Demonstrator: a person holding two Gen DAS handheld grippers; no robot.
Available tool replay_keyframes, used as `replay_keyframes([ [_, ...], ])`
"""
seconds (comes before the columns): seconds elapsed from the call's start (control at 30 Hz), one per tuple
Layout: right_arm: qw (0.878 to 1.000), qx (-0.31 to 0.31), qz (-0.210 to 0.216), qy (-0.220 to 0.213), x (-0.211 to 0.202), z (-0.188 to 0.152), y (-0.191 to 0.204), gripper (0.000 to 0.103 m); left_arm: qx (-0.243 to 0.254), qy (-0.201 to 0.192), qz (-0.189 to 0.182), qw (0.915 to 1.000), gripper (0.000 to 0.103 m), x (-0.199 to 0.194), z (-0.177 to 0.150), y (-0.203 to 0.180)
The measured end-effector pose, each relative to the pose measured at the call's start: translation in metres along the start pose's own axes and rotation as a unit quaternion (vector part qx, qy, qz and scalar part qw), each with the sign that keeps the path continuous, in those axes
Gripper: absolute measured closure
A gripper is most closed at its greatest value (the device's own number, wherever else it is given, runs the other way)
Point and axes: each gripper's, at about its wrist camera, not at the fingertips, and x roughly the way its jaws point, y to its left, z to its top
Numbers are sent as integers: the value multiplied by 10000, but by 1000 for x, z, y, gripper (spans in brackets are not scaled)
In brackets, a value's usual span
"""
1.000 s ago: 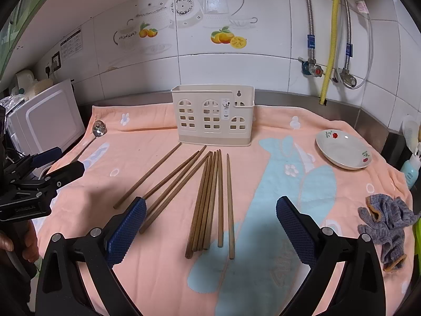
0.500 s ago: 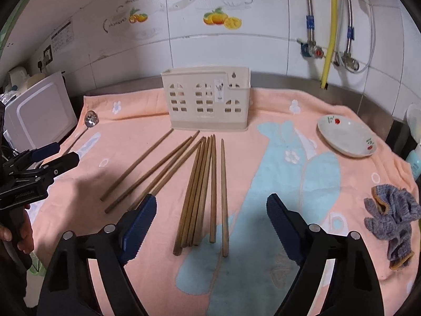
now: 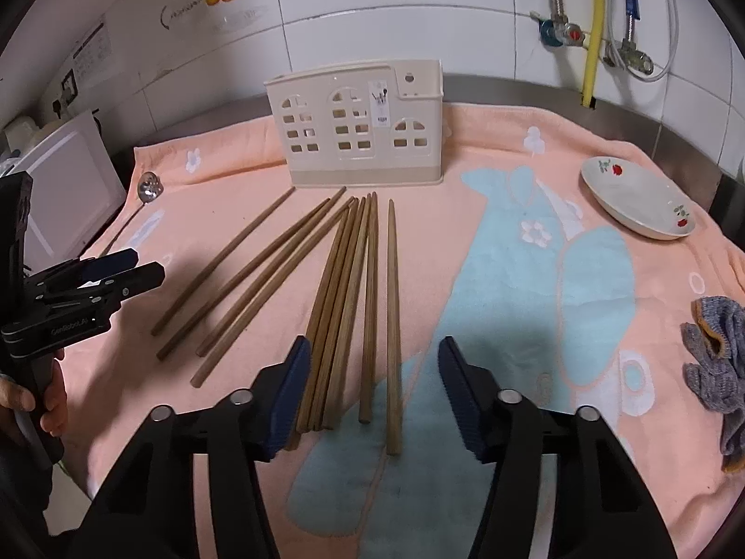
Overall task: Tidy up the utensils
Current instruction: 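Lower the left tool onto one wooden chopstick and close it while the right tool grasps another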
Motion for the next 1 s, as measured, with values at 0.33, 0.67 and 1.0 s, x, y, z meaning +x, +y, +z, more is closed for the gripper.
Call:
replay_keyframes([
  [0.33, 9996, 62, 22, 266, 23, 1, -5, 81, -49, 275, -293, 9992, 41, 27, 2, 3],
  [0.67, 9991, 20, 12, 418, 35, 2, -7, 90, 48, 546, -245, 9982, 65, 47, 5, 1],
  [1.0, 9989, -13, 1, 468, 41, 2, -5, 92, -33, 735, -345, 9967, 88, 60, 5, 4],
])
